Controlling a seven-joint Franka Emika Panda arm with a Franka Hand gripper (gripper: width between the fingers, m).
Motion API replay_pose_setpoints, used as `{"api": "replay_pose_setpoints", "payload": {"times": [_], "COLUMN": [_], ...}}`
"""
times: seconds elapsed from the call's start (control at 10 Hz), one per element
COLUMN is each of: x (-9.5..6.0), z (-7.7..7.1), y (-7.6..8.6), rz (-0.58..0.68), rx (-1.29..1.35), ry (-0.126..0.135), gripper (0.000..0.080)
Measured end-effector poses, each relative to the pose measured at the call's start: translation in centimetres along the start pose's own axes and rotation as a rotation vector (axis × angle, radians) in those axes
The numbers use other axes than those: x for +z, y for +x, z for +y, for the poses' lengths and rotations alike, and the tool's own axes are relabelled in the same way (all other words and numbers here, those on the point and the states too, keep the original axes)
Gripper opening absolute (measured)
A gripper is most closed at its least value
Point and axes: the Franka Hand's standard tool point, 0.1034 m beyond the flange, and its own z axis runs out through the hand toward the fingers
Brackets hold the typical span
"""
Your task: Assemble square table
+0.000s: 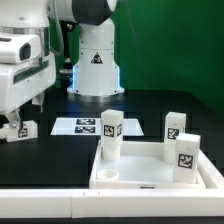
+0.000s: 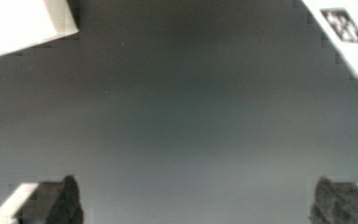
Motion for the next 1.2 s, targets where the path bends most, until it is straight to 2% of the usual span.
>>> {"api": "replay_pose_setpoints", "payload": {"times": [0.2,0.3,0.5,0.7,0.9,1.0,1.2], "x": [0.3,0.2,0.3,0.6,2.3,3.7,5.6], "z": [-3.0,-3.7,-3.6,-3.9,-6.1,-7.5,-8.7], "y": [-2.8,-4.2,-4.1,-4.3,-4.7,-5.1,-5.5], "rz": [0.021,0.026,0.004,0.004,0.013,0.017,0.023], "rx": [-0.221,-0.274,-0.407,-0.406,-0.398,-0.385,-0.374], "ry": [0.023,0.022,0.036,0.042,0.07,0.094,0.135], "gripper": [0.0649,0.0649,0.0649,0.0649,0.0649,0.0649,0.0649]}}
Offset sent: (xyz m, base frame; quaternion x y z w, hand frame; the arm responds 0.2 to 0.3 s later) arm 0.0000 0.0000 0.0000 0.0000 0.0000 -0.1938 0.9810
